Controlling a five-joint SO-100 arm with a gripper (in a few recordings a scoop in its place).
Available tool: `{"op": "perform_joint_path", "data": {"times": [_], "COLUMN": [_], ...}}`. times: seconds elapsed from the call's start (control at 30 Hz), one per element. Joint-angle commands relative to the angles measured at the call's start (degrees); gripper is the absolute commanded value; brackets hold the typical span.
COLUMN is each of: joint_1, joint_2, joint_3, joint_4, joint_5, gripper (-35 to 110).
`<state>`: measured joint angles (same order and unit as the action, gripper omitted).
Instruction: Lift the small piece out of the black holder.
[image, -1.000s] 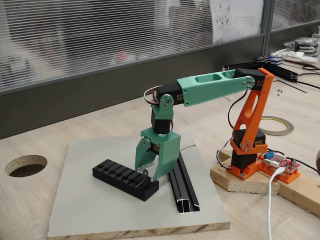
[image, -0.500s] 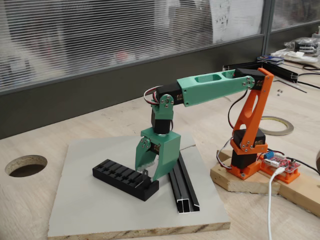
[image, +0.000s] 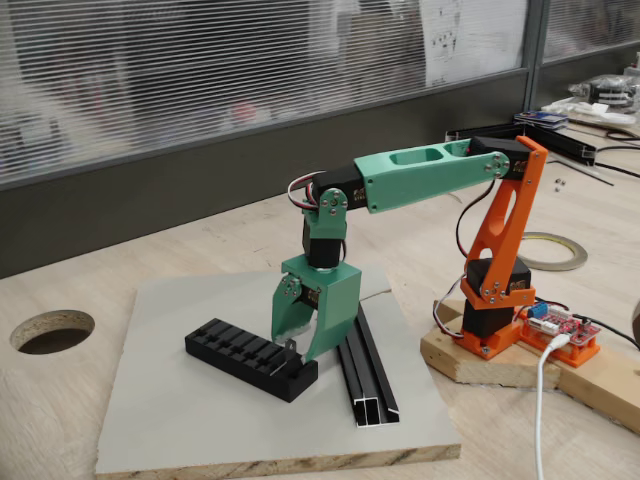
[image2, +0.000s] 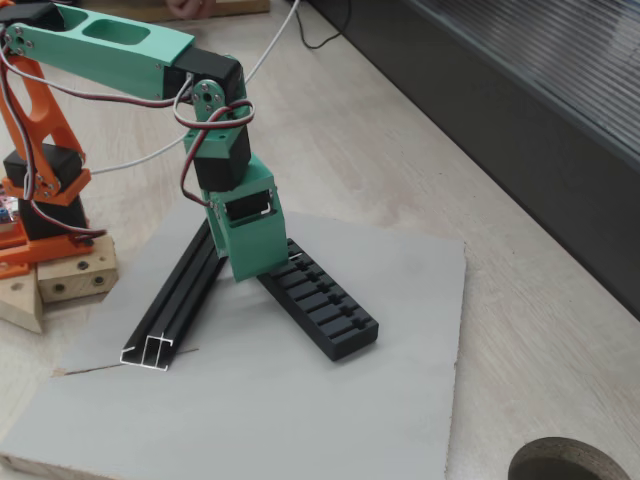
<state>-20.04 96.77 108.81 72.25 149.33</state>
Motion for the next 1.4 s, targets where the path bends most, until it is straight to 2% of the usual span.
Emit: {"op": "perform_joint_path", "data": {"times": [0.0,0.27,0.57,0.73,0.97,1.37], "joint_1": [-0.35,-0.26,-0.18,-0.18,-0.18,0.0], "joint_2": [0.35,0.35,0.35,0.35,0.35,0.35], "joint_3": [0.0,-0.53,0.09,0.18,0.18,0.18], "joint_4": [1.05,0.97,-2.64,-2.64,-2.64,-2.2], "joint_5": [1.32,1.41,1.41,1.41,1.41,1.49], "gripper": [30,19,18,18,10,9]}}
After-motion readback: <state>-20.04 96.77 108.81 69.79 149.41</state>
